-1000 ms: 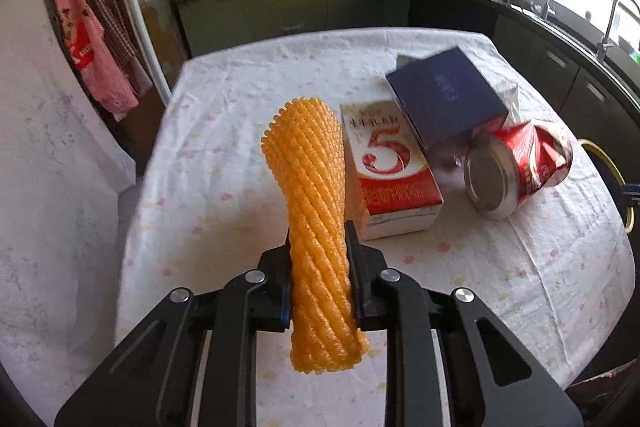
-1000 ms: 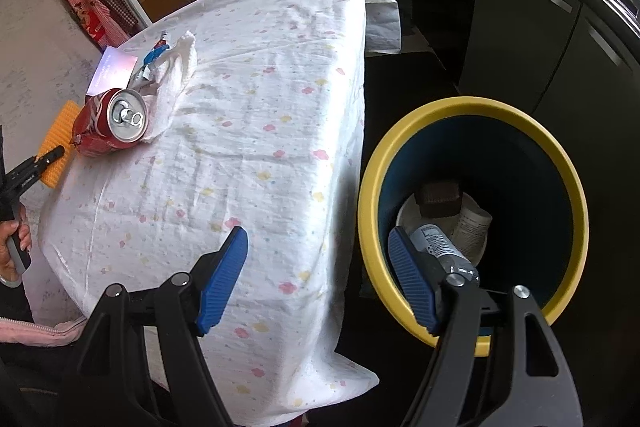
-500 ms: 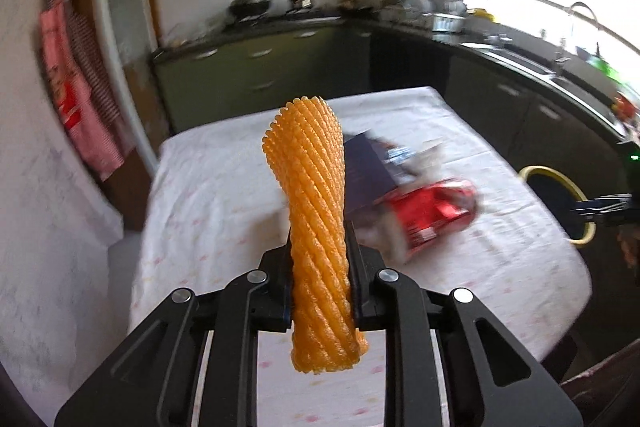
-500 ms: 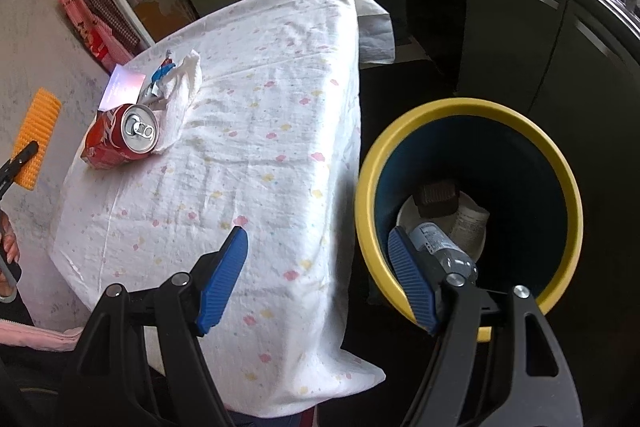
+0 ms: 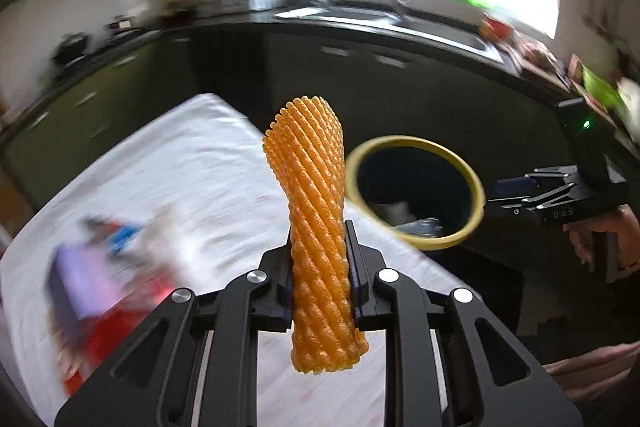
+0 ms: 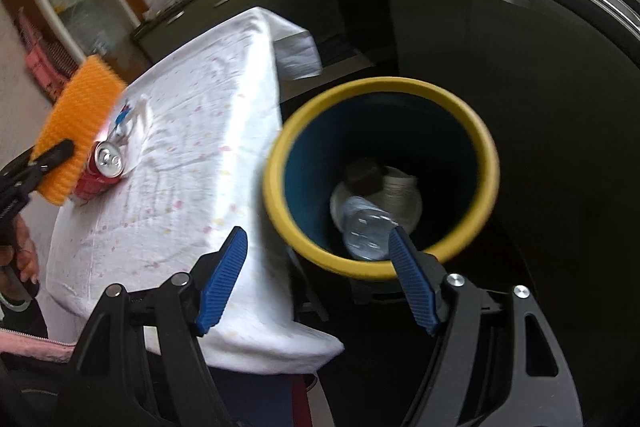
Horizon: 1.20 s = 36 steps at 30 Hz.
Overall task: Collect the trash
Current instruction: 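Lift the foam sleeve, carry it over the bin, open the left gripper, then reach the right gripper to the red Coca-Cola can and grasp it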
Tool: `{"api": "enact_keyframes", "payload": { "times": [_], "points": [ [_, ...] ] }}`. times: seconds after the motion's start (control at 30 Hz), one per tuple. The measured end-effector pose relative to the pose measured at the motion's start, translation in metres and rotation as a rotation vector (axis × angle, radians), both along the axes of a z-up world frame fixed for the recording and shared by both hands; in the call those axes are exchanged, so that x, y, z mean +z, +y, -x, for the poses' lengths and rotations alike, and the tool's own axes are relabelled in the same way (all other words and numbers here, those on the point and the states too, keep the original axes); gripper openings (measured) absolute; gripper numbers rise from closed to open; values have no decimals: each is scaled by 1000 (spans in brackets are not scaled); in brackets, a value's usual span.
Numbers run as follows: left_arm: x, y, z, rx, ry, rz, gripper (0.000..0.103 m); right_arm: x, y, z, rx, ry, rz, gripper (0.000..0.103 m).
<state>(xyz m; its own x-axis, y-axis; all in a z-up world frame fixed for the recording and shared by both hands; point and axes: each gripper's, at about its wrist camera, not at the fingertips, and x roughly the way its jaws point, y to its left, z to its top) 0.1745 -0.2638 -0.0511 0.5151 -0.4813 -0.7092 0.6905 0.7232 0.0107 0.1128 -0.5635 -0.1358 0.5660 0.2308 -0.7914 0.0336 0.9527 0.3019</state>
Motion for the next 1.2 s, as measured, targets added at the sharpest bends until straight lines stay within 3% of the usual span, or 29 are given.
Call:
{"api": "enact_keyframes", "payload": {
  "times": [0.2,0.37,0.47,0.53,0.6,0.77,0.97,1.2],
  "points": [
    [-30,-105,-22,-128,56,-58,20,-8,-35,21,-81,-2,-29,70],
    [-61,-164,-39,-174,102,-98,22,-18,-54,33,-124,13,-48,72],
    [-76,-191,-51,-178,111,-110,37,-20,-62,37,-149,16,-51,74],
    [-80,-202,-57,-162,94,-114,68,-20,-66,39,-164,13,-56,74],
    [-77,-204,-60,-149,80,-100,70,-19,-66,40,-164,9,-53,75],
    [-51,-163,-49,-112,84,-32,78,-16,-57,39,-138,1,-45,75],
    [-8,-67,-2,-58,31,71,87,-16,-33,23,-70,-5,-50,76],
    [10,54,37,83,9,136,90,-14,36,-14,106,5,-24,76]
  ]
}}
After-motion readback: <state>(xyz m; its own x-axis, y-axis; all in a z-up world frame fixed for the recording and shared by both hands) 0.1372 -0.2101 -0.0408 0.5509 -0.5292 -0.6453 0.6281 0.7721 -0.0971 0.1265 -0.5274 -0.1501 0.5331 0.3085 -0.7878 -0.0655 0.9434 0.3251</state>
